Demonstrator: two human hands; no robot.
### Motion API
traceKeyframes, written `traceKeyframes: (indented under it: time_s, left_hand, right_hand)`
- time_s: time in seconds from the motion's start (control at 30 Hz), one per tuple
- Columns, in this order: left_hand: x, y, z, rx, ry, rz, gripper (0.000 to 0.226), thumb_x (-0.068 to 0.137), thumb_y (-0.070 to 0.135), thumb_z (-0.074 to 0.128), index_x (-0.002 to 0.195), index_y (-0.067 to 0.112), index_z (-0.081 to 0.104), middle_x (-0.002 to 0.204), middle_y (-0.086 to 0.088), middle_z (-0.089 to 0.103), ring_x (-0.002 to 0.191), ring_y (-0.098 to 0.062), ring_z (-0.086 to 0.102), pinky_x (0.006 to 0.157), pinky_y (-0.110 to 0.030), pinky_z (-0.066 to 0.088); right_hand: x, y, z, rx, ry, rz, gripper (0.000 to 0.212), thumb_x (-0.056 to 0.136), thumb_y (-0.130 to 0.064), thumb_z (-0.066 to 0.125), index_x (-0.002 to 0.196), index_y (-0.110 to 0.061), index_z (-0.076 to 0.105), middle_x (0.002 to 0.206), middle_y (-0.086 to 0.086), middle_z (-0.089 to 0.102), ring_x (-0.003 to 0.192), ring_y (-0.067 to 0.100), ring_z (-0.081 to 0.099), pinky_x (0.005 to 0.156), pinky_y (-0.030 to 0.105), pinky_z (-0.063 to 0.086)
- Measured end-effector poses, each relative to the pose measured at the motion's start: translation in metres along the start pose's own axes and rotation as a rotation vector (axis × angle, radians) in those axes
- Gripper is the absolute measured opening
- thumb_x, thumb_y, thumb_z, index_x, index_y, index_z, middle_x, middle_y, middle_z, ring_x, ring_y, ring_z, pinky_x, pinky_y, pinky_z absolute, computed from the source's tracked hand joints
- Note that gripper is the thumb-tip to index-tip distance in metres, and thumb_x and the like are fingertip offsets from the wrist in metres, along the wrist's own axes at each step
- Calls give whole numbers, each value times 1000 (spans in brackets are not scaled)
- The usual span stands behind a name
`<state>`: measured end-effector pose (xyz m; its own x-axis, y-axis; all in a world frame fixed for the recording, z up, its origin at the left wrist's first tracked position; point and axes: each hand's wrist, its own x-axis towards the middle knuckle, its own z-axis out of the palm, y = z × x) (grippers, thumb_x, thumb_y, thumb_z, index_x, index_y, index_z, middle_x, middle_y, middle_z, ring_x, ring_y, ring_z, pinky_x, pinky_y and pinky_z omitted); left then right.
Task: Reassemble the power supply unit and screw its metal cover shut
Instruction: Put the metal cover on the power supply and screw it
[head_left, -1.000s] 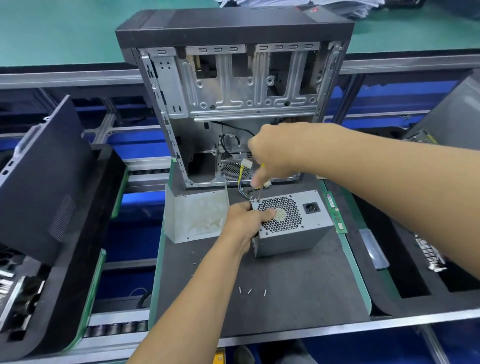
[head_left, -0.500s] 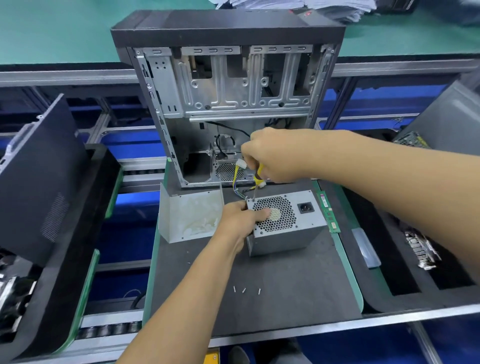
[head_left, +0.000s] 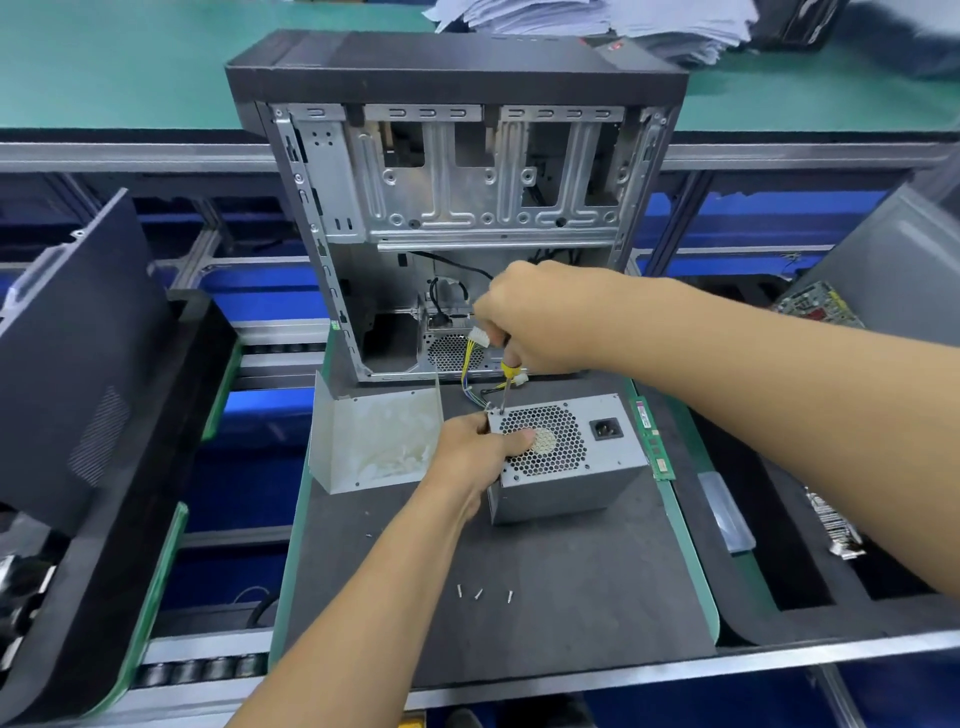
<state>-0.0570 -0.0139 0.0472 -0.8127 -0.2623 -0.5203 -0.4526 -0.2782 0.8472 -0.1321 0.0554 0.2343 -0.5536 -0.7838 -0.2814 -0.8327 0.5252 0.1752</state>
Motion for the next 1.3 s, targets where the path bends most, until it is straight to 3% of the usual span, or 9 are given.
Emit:
traceKeyframes:
  time_s: [0.07,0.23,0.43,0.6,0.77,0.87,1.07,1.2,1.3]
  left_hand:
    - [1,0,-1,-3,2,8,26,79,5,81,103,3,72,93,-8,78,93,-28,74,91,-48,57]
    - [-1,1,-1,7,-9,18,22,79,5,81,99,5,73,93,-7,78,93,-28,74,92,-47,57]
    - [-3,2,-1,9,-16,32,18,80,5,81,96,8,73,91,-6,78,90,-25,74,91,-47,58]
    - [-3,2,-1,7,-5,14,17,80,5,81,95,9,73,91,-6,78,92,-26,74,92,-47,57]
    - [-3,4,-2,26,-21,10,22,80,6,81,100,4,72,91,-7,78,87,-23,75,85,-41,60]
    - [-6,8,-8,74,-59,30,24,76,10,85,96,4,73,92,-9,77,84,-24,75,81,-39,61]
    - [-13,13,-20,270,-25,157,47,68,31,92,105,11,70,91,3,77,90,-16,74,88,-35,59]
    - [-21,6,-41,298,241,312,21,86,41,73,91,21,69,79,4,73,77,-14,71,72,-29,58]
    - [-37,-38,-68,486,378,471,23,96,26,60,76,17,68,72,0,67,73,-22,65,70,-30,50]
  right_hand:
    - [-1,1,3,-47,-1,41,26,98,-31,55,85,-17,38,82,8,41,78,30,44,68,37,40]
    - [-2,0,4,11,-57,155,42,97,-52,51,89,-12,48,93,6,47,80,29,50,70,36,40]
    - [-1,1,2,-62,-37,25,12,90,-9,58,100,-16,55,99,7,47,86,32,55,78,44,54]
    - [3,1,2,-135,-37,40,24,90,-21,61,80,-22,39,74,0,26,58,21,34,67,38,48]
    - [10,-3,-1,-99,-64,71,32,90,-24,60,70,-23,36,76,-1,29,59,22,40,52,30,35]
    - [4,1,-1,-63,-57,89,12,93,-27,61,87,-20,53,79,0,35,70,28,52,60,33,42]
    - [-40,49,17,442,101,206,13,93,-39,62,101,-31,70,94,-10,64,95,15,59,79,33,47]
    - [-64,54,77,944,370,366,6,95,-33,62,96,-33,69,73,-11,68,62,3,63,59,18,45]
    - [-73,42,128,1219,486,468,9,94,-24,64,93,-31,69,71,-5,68,55,10,60,62,26,49]
